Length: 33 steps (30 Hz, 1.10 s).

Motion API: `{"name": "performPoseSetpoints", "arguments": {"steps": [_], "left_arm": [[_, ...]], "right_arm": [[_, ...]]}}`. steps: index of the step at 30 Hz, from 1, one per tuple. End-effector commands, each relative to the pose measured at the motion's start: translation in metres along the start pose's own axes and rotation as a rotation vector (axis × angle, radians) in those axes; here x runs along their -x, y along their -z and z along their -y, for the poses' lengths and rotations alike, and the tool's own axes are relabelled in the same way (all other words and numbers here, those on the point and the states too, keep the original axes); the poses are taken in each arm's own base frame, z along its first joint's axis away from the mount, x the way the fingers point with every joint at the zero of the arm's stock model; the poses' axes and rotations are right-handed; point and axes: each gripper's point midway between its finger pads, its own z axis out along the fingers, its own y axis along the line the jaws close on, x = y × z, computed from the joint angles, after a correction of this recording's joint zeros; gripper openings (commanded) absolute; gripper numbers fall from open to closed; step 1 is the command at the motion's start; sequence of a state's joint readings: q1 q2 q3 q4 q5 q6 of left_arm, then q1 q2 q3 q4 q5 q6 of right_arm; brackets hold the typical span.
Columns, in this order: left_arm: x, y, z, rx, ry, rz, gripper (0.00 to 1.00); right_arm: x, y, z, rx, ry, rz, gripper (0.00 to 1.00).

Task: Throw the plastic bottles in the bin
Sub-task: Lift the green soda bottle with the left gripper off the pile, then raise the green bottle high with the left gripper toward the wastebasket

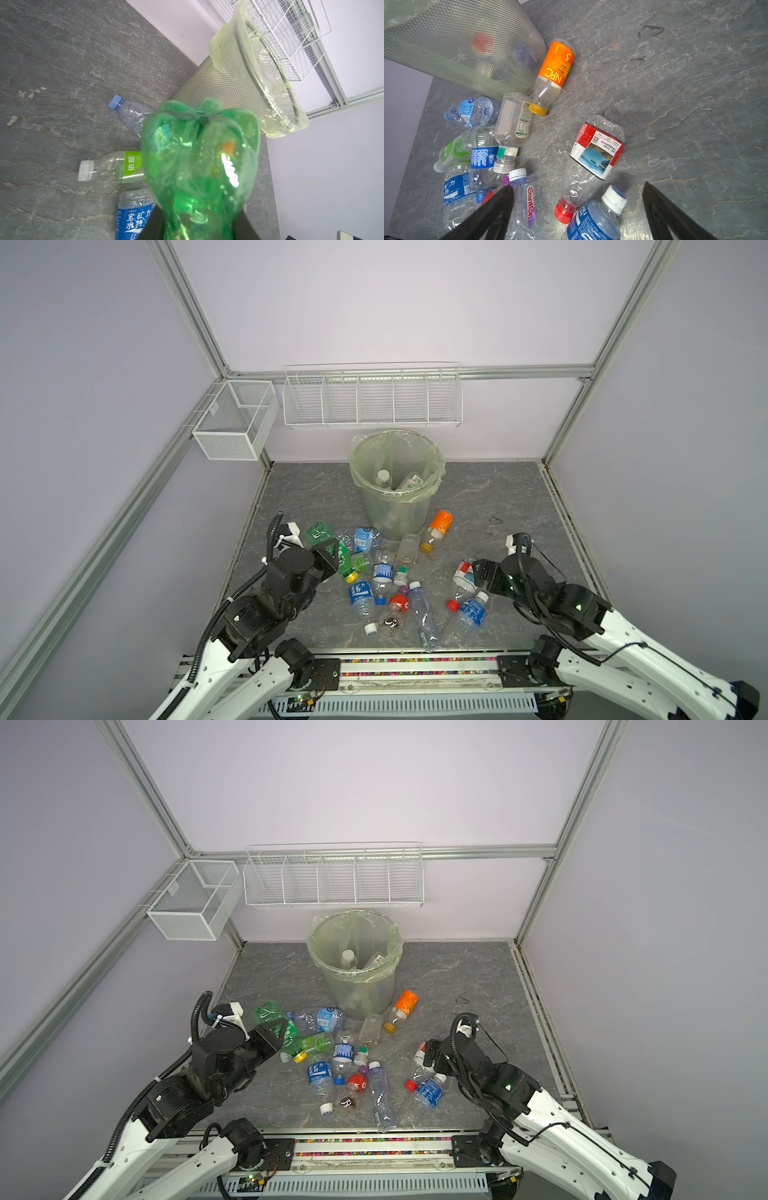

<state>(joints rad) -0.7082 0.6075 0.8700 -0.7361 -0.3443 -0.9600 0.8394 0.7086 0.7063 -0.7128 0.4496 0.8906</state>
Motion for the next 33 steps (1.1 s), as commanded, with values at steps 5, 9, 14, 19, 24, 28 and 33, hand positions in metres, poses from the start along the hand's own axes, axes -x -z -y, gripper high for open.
{"name": "performPoseSetpoints", "arguments": {"steps": [5,9,14,19,24,28,33], "left_arm": [[0.019,0.009,0.019,-0.040,-0.025,0.047,0.00],[0.025,0.010,0.025,-0.045,-0.041,0.058,0.00],[0.037,0.013,0.037,-0.053,-0.071,0.085,0.00],[0.049,0.018,0.050,-0.070,-0.097,0.109,0.00],[0.054,0.020,0.057,-0.086,-0.103,0.122,0.00],[0.056,0.022,0.060,-0.094,-0.106,0.126,0.00],[0.059,0.025,0.061,-0.099,-0.108,0.132,0.00]], "right_arm": [[-0.006,-0.003,0.010,-0.030,-0.018,-0.004,0.99],[-0.005,-0.002,0.009,-0.027,-0.019,-0.003,0.99],[-0.005,-0.001,0.009,-0.027,-0.019,-0.002,0.98],[-0.004,0.000,0.010,-0.029,-0.022,0.001,0.99],[-0.004,0.000,0.011,-0.032,-0.021,0.000,0.98],[-0.005,0.000,0.012,-0.033,-0.021,-0.001,0.98],[-0.005,0.000,0.012,-0.034,-0.021,-0.001,0.98]]}}
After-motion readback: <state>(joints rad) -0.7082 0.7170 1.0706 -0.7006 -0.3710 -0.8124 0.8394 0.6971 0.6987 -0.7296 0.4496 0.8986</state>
